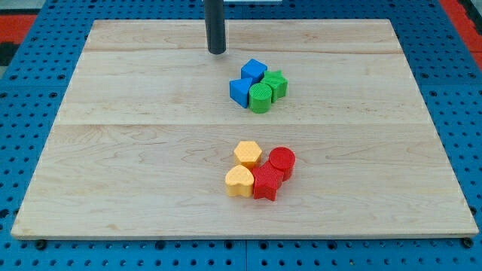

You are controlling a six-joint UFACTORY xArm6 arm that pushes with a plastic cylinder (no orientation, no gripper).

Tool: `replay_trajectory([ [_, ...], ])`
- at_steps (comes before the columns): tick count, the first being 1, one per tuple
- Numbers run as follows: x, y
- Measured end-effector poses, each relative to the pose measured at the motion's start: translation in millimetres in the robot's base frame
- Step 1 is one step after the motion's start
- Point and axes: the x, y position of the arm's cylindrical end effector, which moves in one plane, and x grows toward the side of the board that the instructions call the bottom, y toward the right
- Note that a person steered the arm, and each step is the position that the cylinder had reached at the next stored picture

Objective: Move your arm towards the green star

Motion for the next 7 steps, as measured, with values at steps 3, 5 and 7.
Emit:
replay_trajectory([
  [3, 0, 18],
  [5, 3, 93],
  [7, 60, 143],
])
